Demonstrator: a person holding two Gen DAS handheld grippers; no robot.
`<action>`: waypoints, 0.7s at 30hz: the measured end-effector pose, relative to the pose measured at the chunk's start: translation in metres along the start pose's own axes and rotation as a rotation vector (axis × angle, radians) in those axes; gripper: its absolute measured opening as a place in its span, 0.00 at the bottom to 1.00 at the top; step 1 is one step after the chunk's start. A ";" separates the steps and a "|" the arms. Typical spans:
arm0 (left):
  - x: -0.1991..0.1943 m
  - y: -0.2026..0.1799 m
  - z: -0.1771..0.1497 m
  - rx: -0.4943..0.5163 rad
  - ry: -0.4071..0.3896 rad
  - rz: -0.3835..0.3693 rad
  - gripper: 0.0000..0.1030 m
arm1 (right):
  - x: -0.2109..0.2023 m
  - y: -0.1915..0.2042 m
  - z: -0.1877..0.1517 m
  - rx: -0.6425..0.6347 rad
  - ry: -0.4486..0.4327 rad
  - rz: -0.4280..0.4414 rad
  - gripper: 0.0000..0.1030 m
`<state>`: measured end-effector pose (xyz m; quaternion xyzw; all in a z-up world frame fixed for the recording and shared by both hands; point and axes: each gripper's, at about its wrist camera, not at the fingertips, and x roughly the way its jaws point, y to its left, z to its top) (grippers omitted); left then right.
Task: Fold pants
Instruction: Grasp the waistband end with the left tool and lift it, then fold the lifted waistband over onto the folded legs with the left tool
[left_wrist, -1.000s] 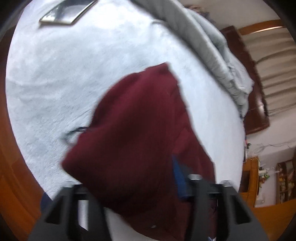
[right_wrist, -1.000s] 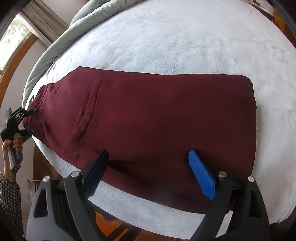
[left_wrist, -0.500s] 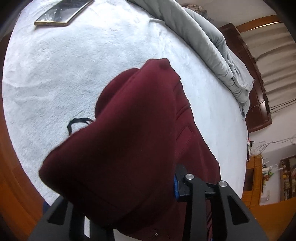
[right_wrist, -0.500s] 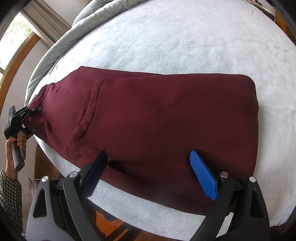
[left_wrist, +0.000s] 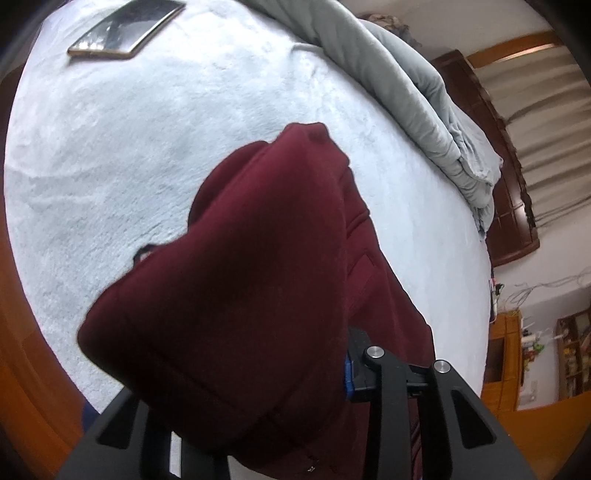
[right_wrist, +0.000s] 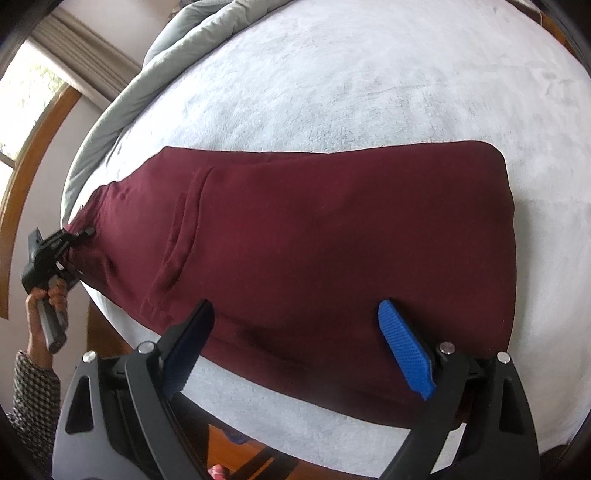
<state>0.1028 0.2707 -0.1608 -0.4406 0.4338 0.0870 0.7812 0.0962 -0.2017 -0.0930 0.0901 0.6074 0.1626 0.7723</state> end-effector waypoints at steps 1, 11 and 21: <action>-0.001 0.000 -0.001 -0.002 -0.003 -0.003 0.34 | 0.000 0.000 0.000 0.001 0.001 0.002 0.87; -0.041 -0.075 -0.018 0.233 -0.131 -0.078 0.34 | -0.013 -0.006 0.001 0.039 -0.006 0.024 0.87; -0.041 -0.169 -0.078 0.599 -0.105 -0.095 0.34 | -0.027 -0.015 -0.003 0.058 -0.021 0.032 0.87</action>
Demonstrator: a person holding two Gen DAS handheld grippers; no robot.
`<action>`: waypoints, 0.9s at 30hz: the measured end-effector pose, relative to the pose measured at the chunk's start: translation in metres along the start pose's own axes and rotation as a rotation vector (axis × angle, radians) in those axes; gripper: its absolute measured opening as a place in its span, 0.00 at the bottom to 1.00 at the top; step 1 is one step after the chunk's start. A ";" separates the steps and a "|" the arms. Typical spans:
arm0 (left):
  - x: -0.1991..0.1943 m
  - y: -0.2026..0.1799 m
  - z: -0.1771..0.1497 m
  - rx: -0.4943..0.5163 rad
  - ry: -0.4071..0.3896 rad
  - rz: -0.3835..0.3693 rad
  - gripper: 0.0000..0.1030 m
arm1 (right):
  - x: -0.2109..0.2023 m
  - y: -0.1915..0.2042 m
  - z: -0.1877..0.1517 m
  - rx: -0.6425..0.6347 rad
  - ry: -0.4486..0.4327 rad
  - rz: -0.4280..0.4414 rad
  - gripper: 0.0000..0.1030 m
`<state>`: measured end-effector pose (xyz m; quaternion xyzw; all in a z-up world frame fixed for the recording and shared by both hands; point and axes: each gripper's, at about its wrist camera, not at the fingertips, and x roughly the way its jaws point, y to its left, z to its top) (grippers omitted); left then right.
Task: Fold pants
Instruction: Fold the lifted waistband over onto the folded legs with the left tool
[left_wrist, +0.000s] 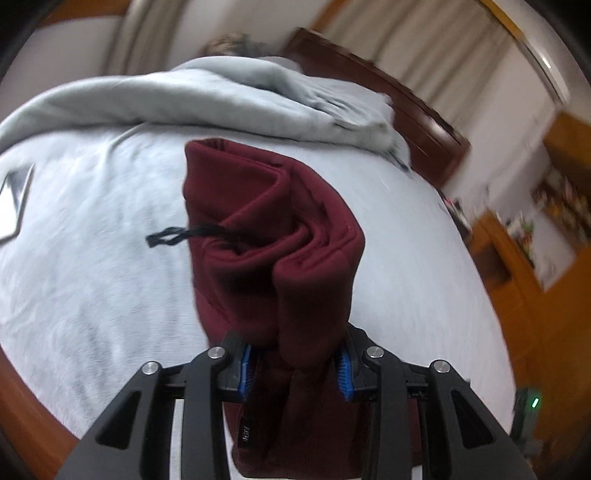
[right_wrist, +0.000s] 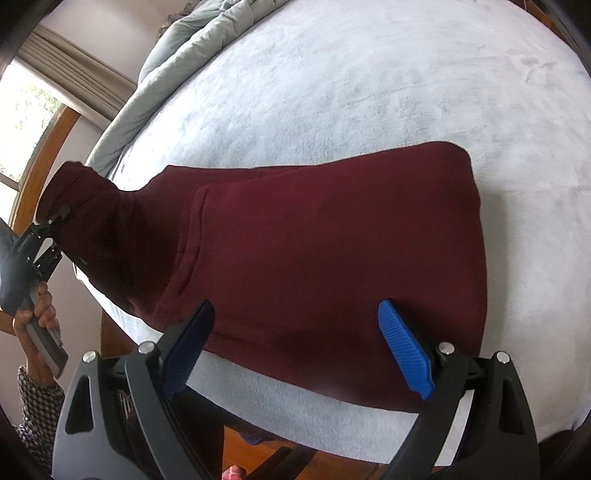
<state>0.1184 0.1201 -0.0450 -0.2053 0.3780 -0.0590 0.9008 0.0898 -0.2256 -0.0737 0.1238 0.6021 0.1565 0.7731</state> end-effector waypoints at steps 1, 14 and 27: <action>0.001 -0.009 -0.003 0.026 0.006 -0.001 0.34 | -0.002 0.000 0.000 -0.002 -0.003 0.003 0.87; 0.019 -0.084 -0.054 0.256 0.113 -0.043 0.34 | -0.012 -0.001 0.005 -0.019 -0.032 0.020 0.87; 0.070 -0.129 -0.126 0.468 0.364 -0.083 0.66 | -0.003 -0.015 0.000 0.020 -0.006 0.010 0.87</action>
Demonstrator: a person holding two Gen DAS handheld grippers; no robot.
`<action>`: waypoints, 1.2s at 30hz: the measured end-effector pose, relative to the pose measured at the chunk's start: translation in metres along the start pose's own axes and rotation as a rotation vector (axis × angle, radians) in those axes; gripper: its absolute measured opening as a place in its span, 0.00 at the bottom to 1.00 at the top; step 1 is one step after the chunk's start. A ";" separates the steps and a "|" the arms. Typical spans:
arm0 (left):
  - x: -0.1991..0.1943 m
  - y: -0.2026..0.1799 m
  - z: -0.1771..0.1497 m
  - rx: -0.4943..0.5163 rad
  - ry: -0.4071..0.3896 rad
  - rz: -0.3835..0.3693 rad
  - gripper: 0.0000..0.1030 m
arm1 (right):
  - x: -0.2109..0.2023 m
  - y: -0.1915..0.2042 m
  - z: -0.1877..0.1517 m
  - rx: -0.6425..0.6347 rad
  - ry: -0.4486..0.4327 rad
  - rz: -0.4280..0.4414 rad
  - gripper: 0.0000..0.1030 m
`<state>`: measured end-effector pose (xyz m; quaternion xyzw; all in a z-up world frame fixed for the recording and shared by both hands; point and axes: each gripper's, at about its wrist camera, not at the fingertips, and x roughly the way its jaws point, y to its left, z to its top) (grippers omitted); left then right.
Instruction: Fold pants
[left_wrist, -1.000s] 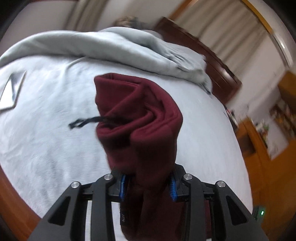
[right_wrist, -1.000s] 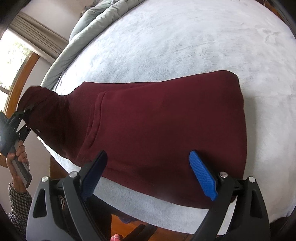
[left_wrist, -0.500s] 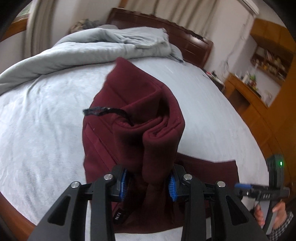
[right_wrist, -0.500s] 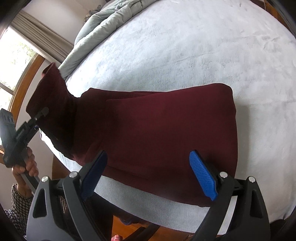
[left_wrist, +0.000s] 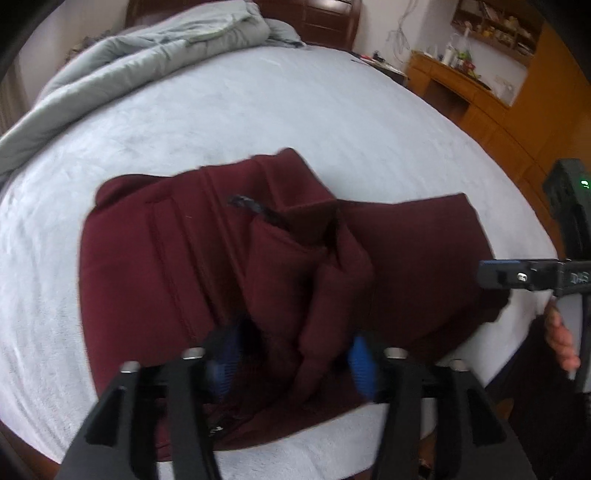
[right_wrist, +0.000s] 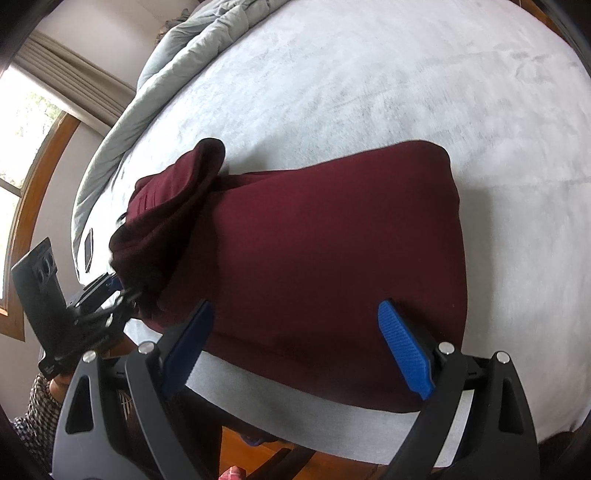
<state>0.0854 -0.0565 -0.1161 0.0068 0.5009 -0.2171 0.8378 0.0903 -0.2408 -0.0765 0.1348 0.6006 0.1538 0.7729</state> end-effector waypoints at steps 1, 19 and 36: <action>-0.001 0.000 0.000 -0.012 0.017 -0.029 0.72 | 0.000 -0.001 0.000 0.001 0.000 0.001 0.87; -0.039 0.131 -0.032 -0.444 0.074 0.160 0.93 | 0.019 0.078 0.049 -0.038 0.080 0.154 0.87; -0.036 0.157 -0.047 -0.512 0.108 0.038 0.93 | 0.084 0.109 0.050 -0.041 0.241 0.139 0.49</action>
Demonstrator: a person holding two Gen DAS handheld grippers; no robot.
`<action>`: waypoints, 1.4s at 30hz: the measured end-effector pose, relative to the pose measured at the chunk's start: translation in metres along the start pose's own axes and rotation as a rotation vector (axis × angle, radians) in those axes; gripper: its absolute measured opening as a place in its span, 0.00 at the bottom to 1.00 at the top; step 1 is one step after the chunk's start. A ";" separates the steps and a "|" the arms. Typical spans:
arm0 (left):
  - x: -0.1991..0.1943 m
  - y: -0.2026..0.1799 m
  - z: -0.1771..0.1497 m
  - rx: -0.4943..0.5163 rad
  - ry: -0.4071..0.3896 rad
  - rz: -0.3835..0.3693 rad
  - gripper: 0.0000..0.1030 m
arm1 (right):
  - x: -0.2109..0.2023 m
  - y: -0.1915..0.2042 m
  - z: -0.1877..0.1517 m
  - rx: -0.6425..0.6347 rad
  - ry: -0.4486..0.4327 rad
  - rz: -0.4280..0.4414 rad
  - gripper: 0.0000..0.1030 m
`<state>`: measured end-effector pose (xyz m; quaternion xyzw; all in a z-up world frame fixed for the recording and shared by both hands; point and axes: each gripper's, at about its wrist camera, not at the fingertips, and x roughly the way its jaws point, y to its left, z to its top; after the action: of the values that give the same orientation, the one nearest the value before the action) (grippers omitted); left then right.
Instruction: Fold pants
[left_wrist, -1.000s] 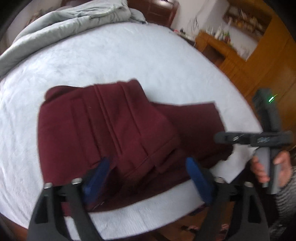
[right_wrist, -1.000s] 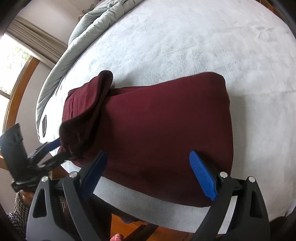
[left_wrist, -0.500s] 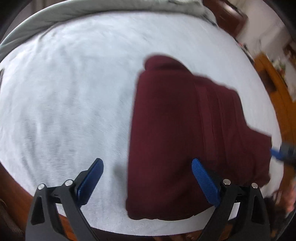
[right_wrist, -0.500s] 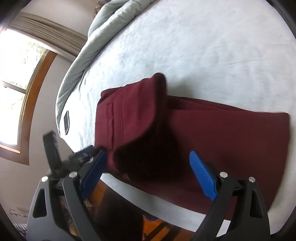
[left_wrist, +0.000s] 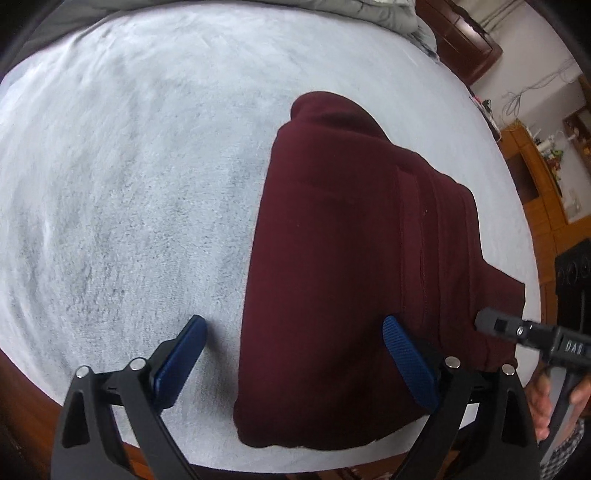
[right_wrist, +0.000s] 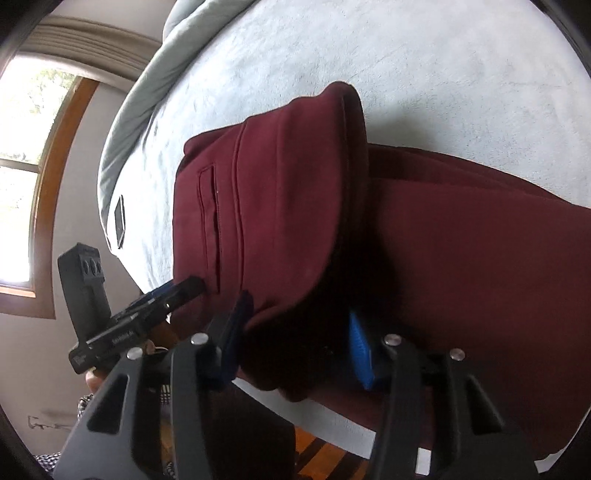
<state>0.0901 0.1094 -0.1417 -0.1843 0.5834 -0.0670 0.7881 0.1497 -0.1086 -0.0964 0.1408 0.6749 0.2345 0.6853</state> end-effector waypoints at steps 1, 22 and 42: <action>0.000 0.004 0.000 0.002 0.001 0.004 0.94 | 0.002 0.000 0.001 0.003 0.004 0.005 0.53; -0.042 0.005 -0.016 0.055 0.003 -0.070 0.94 | -0.102 -0.022 -0.025 -0.069 -0.178 0.065 0.17; -0.011 -0.026 -0.038 0.177 0.110 -0.030 0.95 | -0.127 -0.126 -0.063 0.080 -0.179 -0.107 0.45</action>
<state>0.0537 0.0806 -0.1321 -0.1185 0.6147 -0.1400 0.7672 0.1063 -0.2887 -0.0547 0.1524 0.6264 0.1569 0.7482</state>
